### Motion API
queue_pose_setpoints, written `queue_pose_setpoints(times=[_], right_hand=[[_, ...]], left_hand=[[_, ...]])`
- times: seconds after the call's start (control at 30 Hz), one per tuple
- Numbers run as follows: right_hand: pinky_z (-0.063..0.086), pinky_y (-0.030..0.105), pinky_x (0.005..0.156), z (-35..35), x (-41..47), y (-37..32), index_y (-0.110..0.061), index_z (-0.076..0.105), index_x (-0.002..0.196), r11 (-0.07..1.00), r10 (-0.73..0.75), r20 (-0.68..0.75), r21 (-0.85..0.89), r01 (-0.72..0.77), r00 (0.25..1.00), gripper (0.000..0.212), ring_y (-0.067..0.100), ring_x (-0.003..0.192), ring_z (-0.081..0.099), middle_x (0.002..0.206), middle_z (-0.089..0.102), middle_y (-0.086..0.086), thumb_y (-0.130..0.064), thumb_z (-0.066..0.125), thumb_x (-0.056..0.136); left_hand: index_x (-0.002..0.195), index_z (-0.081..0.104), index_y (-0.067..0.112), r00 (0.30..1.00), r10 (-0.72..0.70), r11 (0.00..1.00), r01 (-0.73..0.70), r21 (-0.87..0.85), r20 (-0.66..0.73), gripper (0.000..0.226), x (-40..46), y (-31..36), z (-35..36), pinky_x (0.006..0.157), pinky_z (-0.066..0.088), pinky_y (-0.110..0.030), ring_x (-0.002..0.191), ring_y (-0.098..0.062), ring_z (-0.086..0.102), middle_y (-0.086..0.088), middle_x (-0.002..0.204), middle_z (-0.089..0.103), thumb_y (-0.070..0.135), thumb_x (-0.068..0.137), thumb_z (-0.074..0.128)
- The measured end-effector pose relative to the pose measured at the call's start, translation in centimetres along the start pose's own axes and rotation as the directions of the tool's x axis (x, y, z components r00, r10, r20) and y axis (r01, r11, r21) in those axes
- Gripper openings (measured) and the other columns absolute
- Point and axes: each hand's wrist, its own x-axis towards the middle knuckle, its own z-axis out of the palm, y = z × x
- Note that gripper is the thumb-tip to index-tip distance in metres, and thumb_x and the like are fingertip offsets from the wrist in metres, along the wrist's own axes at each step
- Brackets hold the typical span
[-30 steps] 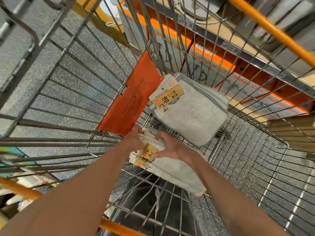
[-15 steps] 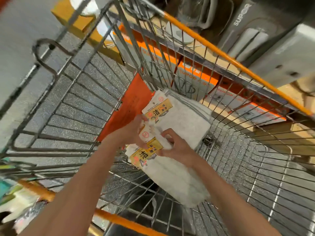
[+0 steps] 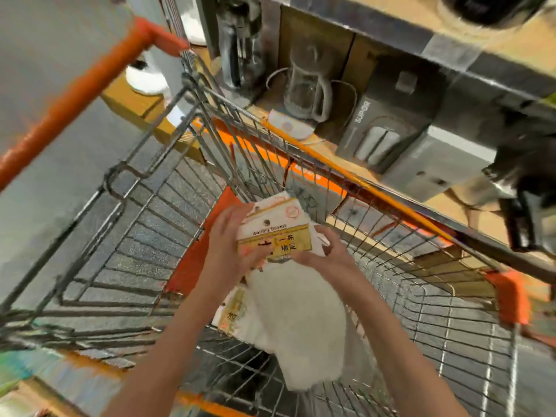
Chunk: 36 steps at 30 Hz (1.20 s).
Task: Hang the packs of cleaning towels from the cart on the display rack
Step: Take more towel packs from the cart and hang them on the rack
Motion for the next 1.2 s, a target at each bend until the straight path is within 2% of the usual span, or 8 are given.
queue_pose_setpoints(times=[0.1, 0.27, 0.47, 0.57, 0.73, 0.87, 1.03, 1.2], right_hand=[[0.055, 0.038, 0.077, -0.8, -0.7, -0.8, -0.054, 0.055, 0.089, 0.998, 0.023, -0.066, 0.059, -0.019, 0.998, 0.045, 0.016, 0.083, 0.071, 0.091, 0.073, -0.011, -0.038, 0.082, 0.057], [0.054, 0.047, 0.082, -2.4, -2.2, -1.8, -0.041, 0.052, 0.121, 0.964, 0.048, -0.089, 0.267, -0.023, 0.995, 0.072, 0.026, 0.097, 0.068, 0.106, 0.071, -0.001, -0.031, 0.086, 0.058], [0.055, 0.051, 0.076, -2.6, -3.9, -2.3, -0.03, 0.052, 0.124, 0.888, 0.078, -0.021, 0.455, -0.06, 0.997, 0.065, 0.034, 0.099, 0.067, 0.114, 0.068, 0.008, -0.019, 0.075, 0.064], [0.053, 0.05, 0.081, -2.3, -4.7, -2.3, -0.028, 0.054, 0.122, 0.868, 0.097, -0.013, 0.489, -0.079, 0.995, 0.063, 0.033, 0.099, 0.067, 0.111, 0.07, 0.008, -0.022, 0.075, 0.063], [0.056, 0.047, 0.079, -1.9, -6.0, -3.2, -0.032, 0.051, 0.125, 0.924, 0.063, -0.019, 0.379, -0.051, 0.998, 0.065, 0.028, 0.097, 0.068, 0.111, 0.07, 0.004, -0.034, 0.077, 0.065], [0.058, 0.038, 0.067, -2.5, -6.9, -3.8, -0.034, 0.05, 0.123, 0.955, 0.015, 0.041, 0.297, -0.026, 0.999, 0.063, 0.024, 0.092, 0.07, 0.105, 0.072, -0.001, -0.037, 0.077, 0.067], [0.057, 0.04, 0.067, -3.7, -8.0, -4.9, -0.036, 0.051, 0.123, 0.957, -0.014, 0.172, 0.287, -0.037, 0.985, 0.072, 0.029, 0.094, 0.069, 0.109, 0.071, 0.003, -0.039, 0.084, 0.059], [0.057, 0.039, 0.069, -2.3, -8.7, -6.3, -0.03, 0.055, 0.121, 0.974, -0.036, 0.29, 0.223, -0.03, 0.956, 0.062, 0.026, 0.094, 0.07, 0.107, 0.071, 0.003, -0.036, 0.079, 0.063]], left_hand=[[0.133, 0.037, 0.037, 0.998, -0.018, 0.991, 0.01, -0.13, -0.057, 0.072, -1.1, 2.1, 1.1, 0.103, 0.023, 0.002, 0.132, 0.008, 0.014, 0.0, 0.152, 0.012, 0.007, 0.08, 0.074], [0.126, 0.051, 0.047, 0.991, -0.093, 0.916, 0.124, -0.382, 0.1, 0.05, -2.9, 4.9, 1.8, 0.12, 0.022, -0.033, 0.132, 0.027, -0.002, 0.017, 0.159, -0.005, 0.013, 0.091, 0.063], [0.134, 0.044, 0.047, 0.977, -0.048, 0.928, 0.12, -0.351, 0.208, 0.06, -4.1, 6.1, 1.1, 0.119, 0.021, -0.05, 0.15, -0.013, 0.005, 0.01, 0.16, 0.008, 0.026, 0.084, 0.071], [0.127, 0.044, 0.059, 0.974, -0.068, 0.934, 0.139, -0.328, 0.218, 0.056, -4.5, 6.9, 0.7, 0.119, 0.024, -0.045, 0.146, -0.012, 0.015, 0.011, 0.153, 0.012, 0.04, 0.079, 0.068], [0.122, 0.048, 0.058, 0.988, -0.098, 0.932, 0.132, -0.338, 0.115, 0.049, -6.1, 7.8, 1.0, 0.113, 0.032, -0.028, 0.14, -0.008, 0.028, 0.007, 0.15, 0.021, 0.025, 0.089, 0.064], [0.121, 0.055, 0.048, 0.993, -0.115, 0.899, 0.098, -0.427, -0.014, 0.045, -8.3, 9.1, 1.4, 0.085, 0.04, 0.0, 0.116, 0.024, 0.041, 0.009, 0.143, 0.032, 0.023, 0.084, 0.065], [0.117, 0.057, 0.062, 0.987, -0.155, 0.849, 0.106, -0.517, -0.051, 0.048, -10.9, 11.1, 1.8, 0.097, 0.051, -0.03, 0.126, -0.005, 0.05, 0.01, 0.142, 0.045, 0.037, 0.078, 0.07], [0.126, 0.047, 0.064, 0.973, -0.185, 0.895, 0.109, -0.433, -0.137, 0.063, -13.8, 11.6, 0.6, 0.107, 0.042, -0.044, 0.131, -0.011, 0.043, 0.016, 0.138, 0.044, 0.057, 0.068, 0.072]])
